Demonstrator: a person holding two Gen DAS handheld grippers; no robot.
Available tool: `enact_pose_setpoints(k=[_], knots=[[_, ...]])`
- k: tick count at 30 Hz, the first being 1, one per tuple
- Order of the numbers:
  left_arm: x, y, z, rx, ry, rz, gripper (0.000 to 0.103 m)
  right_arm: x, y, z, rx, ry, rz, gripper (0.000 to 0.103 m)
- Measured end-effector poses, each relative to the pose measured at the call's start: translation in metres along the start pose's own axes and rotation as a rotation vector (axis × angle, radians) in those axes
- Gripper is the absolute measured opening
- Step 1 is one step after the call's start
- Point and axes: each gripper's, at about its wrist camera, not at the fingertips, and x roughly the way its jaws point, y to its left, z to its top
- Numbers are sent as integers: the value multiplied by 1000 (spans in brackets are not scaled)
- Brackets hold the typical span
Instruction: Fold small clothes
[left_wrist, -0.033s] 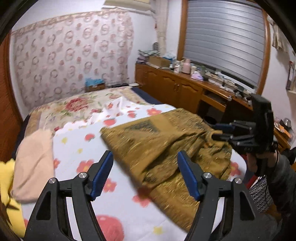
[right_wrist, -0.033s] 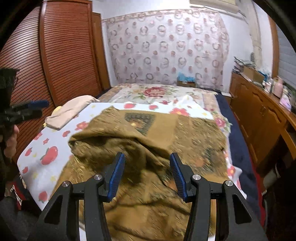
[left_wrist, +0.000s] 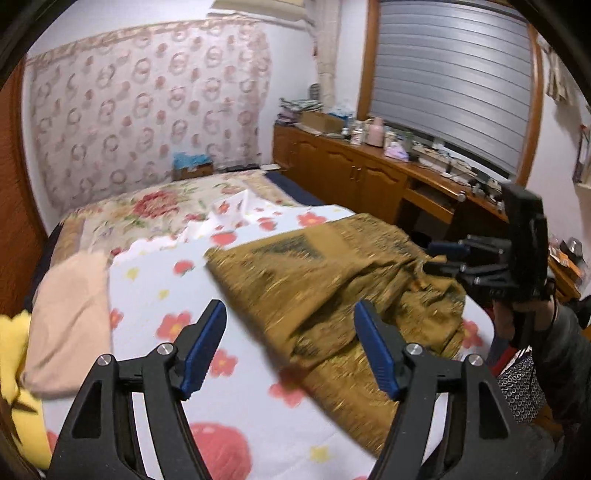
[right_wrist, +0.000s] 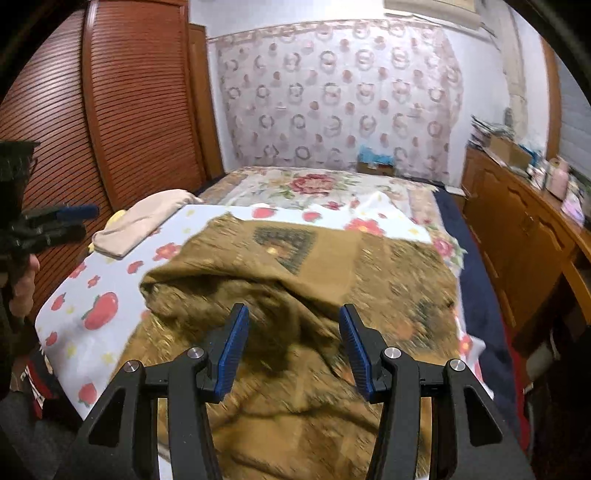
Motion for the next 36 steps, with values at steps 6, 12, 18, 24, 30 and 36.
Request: enact_pose_setpoints(k=[6, 12, 18, 24, 30, 36], knots=[[-5, 27, -23, -68, 5, 31, 73, 29, 7, 20, -59, 32, 13, 52], [-8, 34, -36, -83, -4, 39, 75, 53, -2, 17, -76, 97, -27, 52], [-7, 36, -44, -87, -2, 57, 75, 46, 15, 28, -95, 66, -1, 52], [-11, 41, -47, -91, -11, 64, 75, 53, 57, 42, -165, 53, 102, 52], [-19, 46, -53, -108, -25, 70, 75, 94, 102, 51, -263, 119, 187, 52], [-20, 52, -57, -125, -22, 73, 75, 136, 126, 43, -319, 255, 241, 52]])
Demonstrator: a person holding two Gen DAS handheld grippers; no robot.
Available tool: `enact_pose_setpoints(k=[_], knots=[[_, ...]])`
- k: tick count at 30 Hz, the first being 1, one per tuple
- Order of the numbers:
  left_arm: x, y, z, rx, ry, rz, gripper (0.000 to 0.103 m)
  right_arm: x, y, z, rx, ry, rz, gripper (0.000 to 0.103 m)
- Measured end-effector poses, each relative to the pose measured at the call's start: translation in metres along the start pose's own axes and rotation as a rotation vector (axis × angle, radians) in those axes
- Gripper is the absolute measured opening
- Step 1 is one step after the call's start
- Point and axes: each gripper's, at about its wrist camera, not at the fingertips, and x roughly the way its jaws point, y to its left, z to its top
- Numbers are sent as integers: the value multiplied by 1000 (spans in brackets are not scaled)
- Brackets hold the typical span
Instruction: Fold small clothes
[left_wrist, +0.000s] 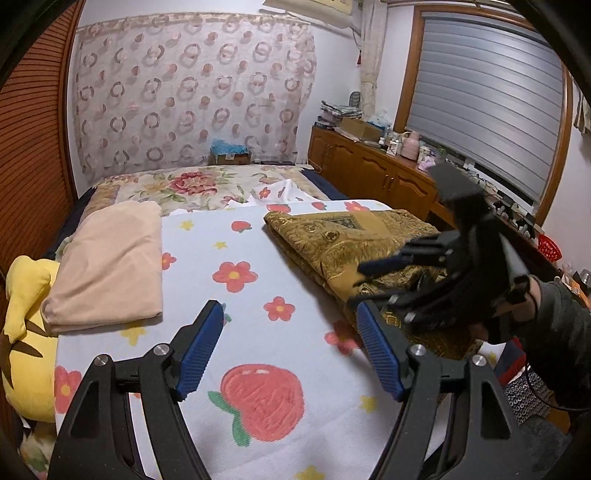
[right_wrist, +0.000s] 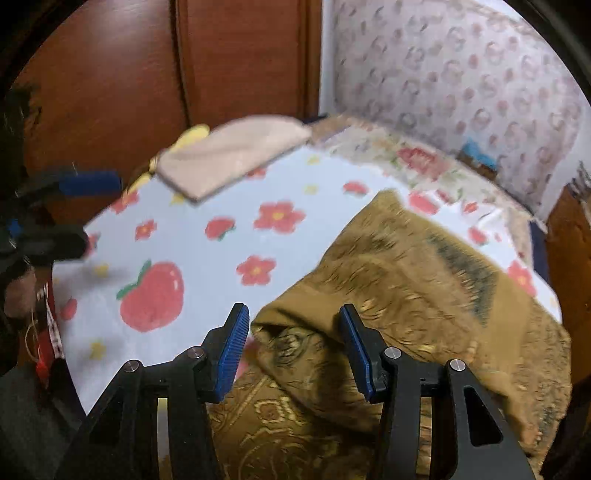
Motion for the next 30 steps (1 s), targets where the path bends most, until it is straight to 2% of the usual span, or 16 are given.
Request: enact_pose_setpoints(k=[3, 4, 5, 6, 7, 10, 13, 16, 18, 19, 21, 23, 24, 27, 28, 30], knots=[[2, 1, 0, -6, 3, 0, 75, 22, 0, 6, -44, 71, -42, 52], [2, 1, 0, -6, 1, -2, 75, 24, -1, 7, -53, 81, -50, 44], [2, 1, 0, -7, 1, -5, 75, 26, -2, 10, -62, 86, -59, 31], [1, 1, 0, -8, 1, -7, 75, 26, -4, 12, -69, 90, -66, 24], [1, 2, 0, -9, 1, -10, 75, 23, -7, 14, -68, 87, -53, 11], [1, 1, -1, -7, 0, -17, 76, 0, -23, 21, -11, 29, -14, 7], [4, 0, -3, -7, 7, -21, 76, -23, -48, 29, 60, -40, 3, 6], [8, -2, -4, -6, 15, -27, 76, -39, -77, 39, 106, -85, -44, 6], [9, -5, -4, -3, 19, -30, 76, -49, -100, 43, 147, -106, -114, 6], [10, -7, -5, 0, 21, -34, 76, -51, -117, 44, 171, -113, -181, 6], [12, -9, -5, 3, 23, -38, 76, -57, -157, 40, 299, -129, -324, 7], [14, -11, -5, 6, 29, -39, 76, -63, -191, 29, 391, -116, -489, 27], [15, -12, -5, 8, 32, -41, 76, -64, -199, 24, 396, -109, -539, 27], [17, -14, -7, 13, 36, -46, 76, -68, -204, 5, 409, -97, -504, 28], [18, -15, -7, 12, 38, -47, 76, -69, -200, 0, 449, -102, -515, 31], [20, -17, -6, 12, 39, -52, 76, -70, -188, -13, 438, -96, -482, 36]])
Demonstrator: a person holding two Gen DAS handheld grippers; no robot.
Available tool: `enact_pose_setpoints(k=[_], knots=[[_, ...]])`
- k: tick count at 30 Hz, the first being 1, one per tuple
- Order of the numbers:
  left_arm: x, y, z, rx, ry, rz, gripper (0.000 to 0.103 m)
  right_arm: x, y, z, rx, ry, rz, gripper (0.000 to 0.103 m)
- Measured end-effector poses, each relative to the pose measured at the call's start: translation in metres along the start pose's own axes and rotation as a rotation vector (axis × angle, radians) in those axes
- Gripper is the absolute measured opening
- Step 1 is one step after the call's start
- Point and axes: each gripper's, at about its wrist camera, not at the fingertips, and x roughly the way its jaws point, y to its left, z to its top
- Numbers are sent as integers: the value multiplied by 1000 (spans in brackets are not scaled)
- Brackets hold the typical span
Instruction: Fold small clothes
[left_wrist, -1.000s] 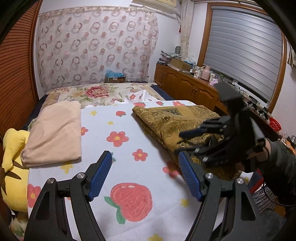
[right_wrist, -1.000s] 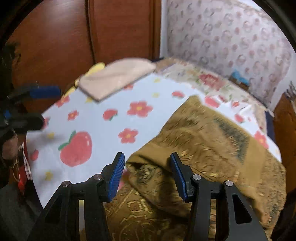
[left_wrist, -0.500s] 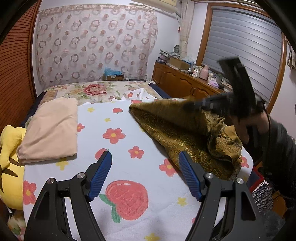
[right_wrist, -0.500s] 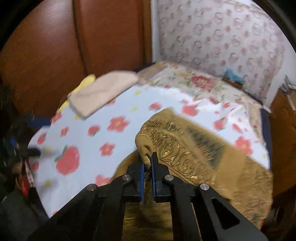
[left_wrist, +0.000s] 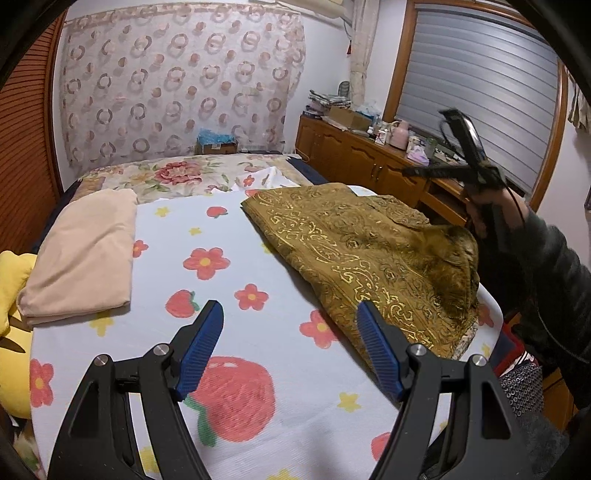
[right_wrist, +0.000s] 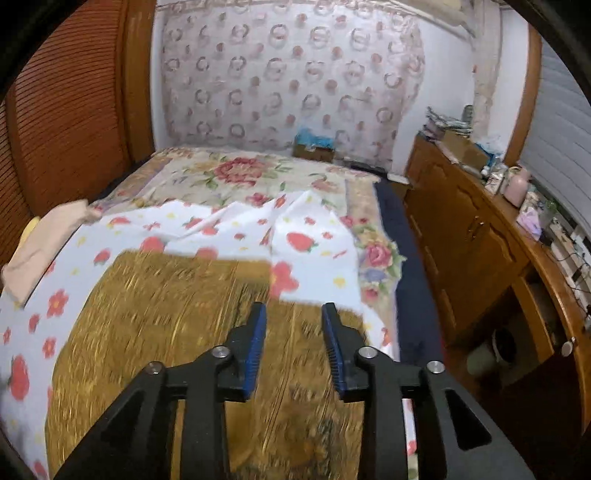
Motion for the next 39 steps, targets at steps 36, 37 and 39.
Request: enact_pose_setpoints(k=[36, 37, 39], knots=[[33, -25, -10, 24, 92, -36, 76, 35, -30, -56, -34, 129, 345, 23], [33, -25, -10, 22, 91, -37, 76, 35, -28, -57, -37, 117, 346, 23], [33, -25, -10, 22, 92, -37, 76, 36, -25, -57, -50, 103, 338, 23]])
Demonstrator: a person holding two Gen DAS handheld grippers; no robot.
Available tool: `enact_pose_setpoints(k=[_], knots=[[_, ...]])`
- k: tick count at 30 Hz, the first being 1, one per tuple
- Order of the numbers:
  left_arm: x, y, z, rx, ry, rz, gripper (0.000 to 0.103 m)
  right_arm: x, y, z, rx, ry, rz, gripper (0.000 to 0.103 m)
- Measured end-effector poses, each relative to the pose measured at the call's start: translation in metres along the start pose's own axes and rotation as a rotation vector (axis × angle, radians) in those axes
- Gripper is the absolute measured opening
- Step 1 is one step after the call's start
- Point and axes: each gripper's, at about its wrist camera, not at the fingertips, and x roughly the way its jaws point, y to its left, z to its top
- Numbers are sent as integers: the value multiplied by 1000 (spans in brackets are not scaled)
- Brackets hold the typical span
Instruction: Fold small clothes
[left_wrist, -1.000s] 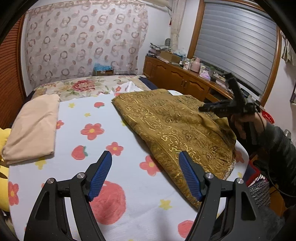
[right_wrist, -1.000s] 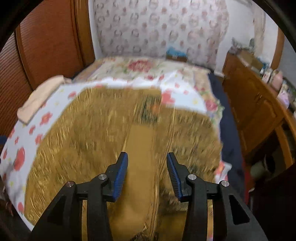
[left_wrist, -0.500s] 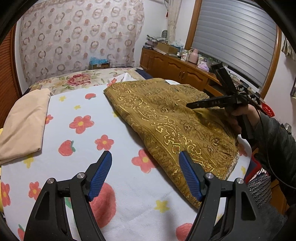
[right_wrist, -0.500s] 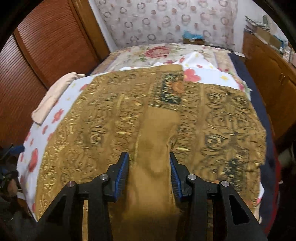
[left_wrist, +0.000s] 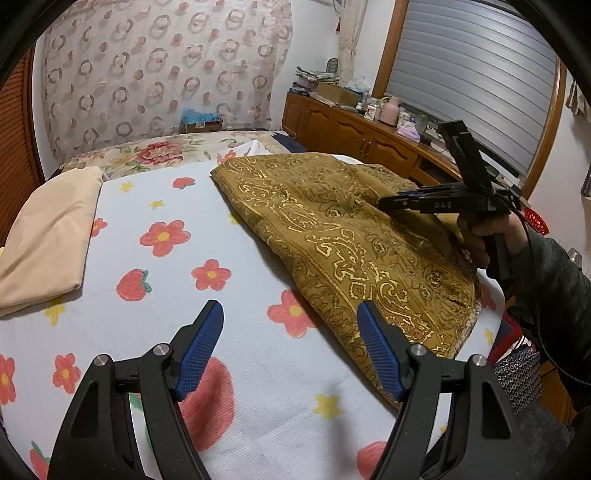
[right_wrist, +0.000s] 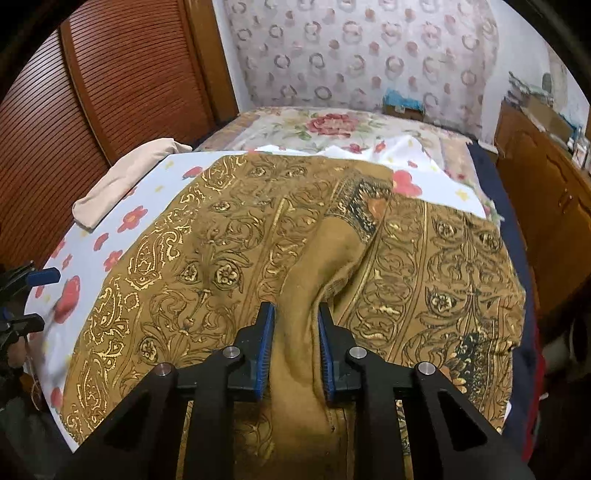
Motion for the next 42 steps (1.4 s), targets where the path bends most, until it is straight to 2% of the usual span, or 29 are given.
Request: enact_pose_setpoints(k=[5, 7, 14, 17, 19, 22, 25, 27, 28, 29, 32, 35, 38, 42], knots=[[0, -1, -1, 0, 8, -2, 76, 18, -2, -1, 17, 24, -71, 22], [1, -2, -1, 3, 10, -2, 76, 15, 1, -1, 5, 6, -66, 7], [-1, -5, 0, 11, 8, -5, 76, -45, 9, -8, 1, -135, -101, 5], [0, -7, 1, 13, 7, -9, 76, -69, -1, -16, 25, -158, -140, 5], [0, -8, 1, 16, 6, -13, 76, -81, -12, -25, 43, -145, -147, 5], [1, -10, 4, 21, 4, -18, 76, -80, -25, -41, 48, -81, -202, 5], [3, -14, 8, 27, 2, -15, 76, -76, -25, -55, 50, -40, -241, 5], [5, -17, 13, 31, 3, -21, 76, -75, -20, -58, 50, -43, -242, 5], [7, -19, 15, 36, 3, -21, 76, -75, -18, -60, 52, -49, -244, 6], [8, -23, 19, 45, -2, -20, 76, -76, -16, -61, 55, -54, -252, 15], [13, -31, 28, 56, -7, -33, 76, -86, -14, -63, 61, -72, -288, 31], [20, -40, 34, 64, 3, -51, 76, -91, -7, -68, 54, -95, -292, 39], [30, -52, 34, 82, 12, -59, 76, -93, -2, -86, 76, -102, -280, 44], [40, -65, 32, 102, 30, -74, 76, -100, 5, -108, 79, -105, -319, 44]])
